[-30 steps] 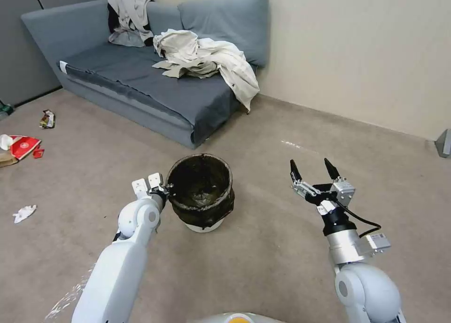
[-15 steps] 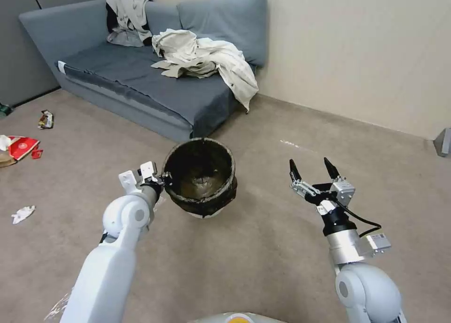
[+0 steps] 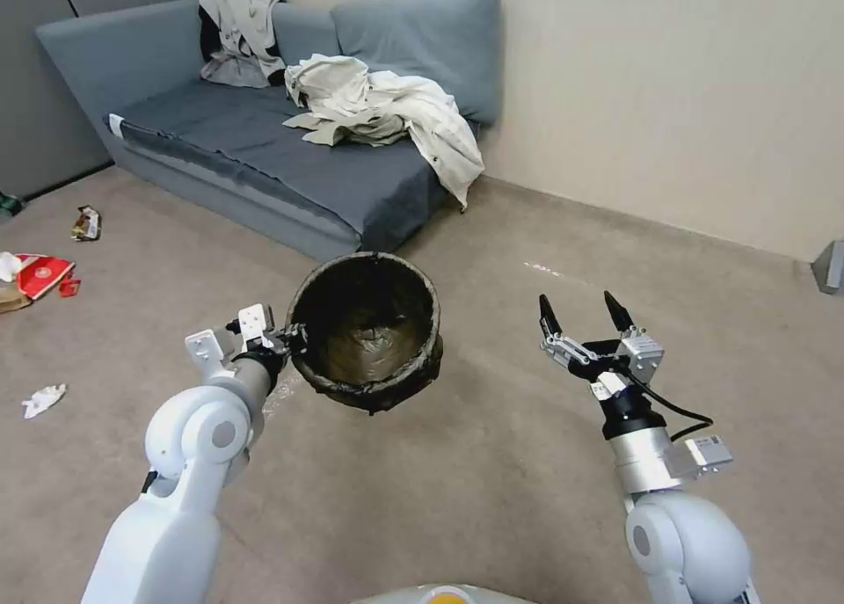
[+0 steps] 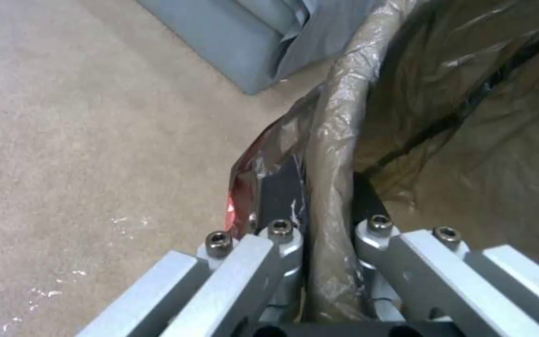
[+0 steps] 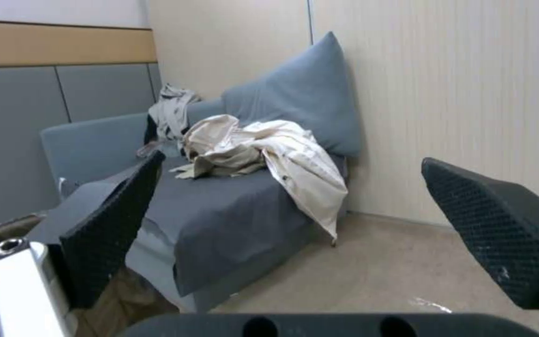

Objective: Pick up the trash can from the floor.

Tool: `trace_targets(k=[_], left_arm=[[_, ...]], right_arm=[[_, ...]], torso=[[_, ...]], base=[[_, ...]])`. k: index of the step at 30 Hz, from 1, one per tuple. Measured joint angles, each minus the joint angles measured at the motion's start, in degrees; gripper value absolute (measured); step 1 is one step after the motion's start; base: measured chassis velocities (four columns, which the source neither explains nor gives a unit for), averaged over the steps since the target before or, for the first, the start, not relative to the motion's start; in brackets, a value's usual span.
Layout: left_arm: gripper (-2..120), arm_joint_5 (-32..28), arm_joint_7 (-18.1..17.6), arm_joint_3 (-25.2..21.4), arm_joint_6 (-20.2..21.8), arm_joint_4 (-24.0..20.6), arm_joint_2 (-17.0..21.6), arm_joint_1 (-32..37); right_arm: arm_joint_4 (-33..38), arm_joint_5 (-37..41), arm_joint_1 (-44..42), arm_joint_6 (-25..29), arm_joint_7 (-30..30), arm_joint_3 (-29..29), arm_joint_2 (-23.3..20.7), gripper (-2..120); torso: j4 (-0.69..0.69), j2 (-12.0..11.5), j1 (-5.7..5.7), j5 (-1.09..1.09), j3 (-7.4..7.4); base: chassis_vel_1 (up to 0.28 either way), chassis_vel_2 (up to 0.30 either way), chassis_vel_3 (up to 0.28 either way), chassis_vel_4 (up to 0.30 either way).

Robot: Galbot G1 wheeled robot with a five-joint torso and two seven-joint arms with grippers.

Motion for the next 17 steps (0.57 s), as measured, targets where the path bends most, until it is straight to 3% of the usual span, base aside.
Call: trace_targets(k=[17], left_arm=[[2,0.2,0.5,0.4,-0.1,-0.8,-0.3,0.6]], right_arm=[[1.3,-0.6,-1.0,-0.5,-0.1,0.0,0.4,100]], torso=[[0.0,0.0,0.0,0.0,0.0]], base=[[0.0,0.0,0.0,0.0]])
